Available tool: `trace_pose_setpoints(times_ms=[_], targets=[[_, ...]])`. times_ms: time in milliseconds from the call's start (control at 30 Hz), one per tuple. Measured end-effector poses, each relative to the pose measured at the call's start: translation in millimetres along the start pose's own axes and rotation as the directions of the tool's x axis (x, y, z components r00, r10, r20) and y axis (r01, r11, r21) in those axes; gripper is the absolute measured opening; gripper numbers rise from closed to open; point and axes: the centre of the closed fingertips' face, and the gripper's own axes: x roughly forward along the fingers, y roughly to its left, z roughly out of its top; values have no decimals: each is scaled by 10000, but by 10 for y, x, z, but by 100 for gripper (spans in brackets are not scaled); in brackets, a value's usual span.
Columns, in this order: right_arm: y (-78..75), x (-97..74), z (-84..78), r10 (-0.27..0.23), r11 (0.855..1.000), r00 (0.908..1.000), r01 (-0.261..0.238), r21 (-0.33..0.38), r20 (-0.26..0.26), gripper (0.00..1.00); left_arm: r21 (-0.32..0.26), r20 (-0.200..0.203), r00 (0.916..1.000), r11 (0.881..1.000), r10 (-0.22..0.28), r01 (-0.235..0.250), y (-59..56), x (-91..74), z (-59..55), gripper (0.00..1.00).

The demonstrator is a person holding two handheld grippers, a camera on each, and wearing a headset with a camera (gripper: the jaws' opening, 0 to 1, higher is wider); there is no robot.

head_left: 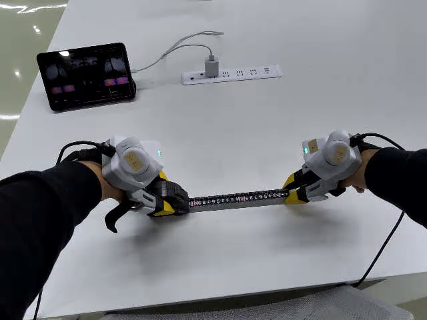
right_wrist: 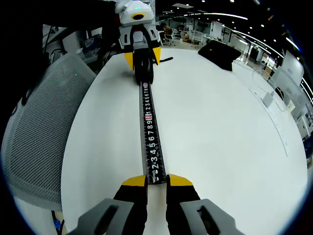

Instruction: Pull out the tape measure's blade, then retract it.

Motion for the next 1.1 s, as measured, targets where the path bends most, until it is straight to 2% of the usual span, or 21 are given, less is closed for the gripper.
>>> trace_pose_setpoints(times_ms=[1100], targets=[[21,-127,-181,-75,9994,10000,77,323,-59,10,45,-22,10000,10000,9,-8,-4,-5,-5,31]])
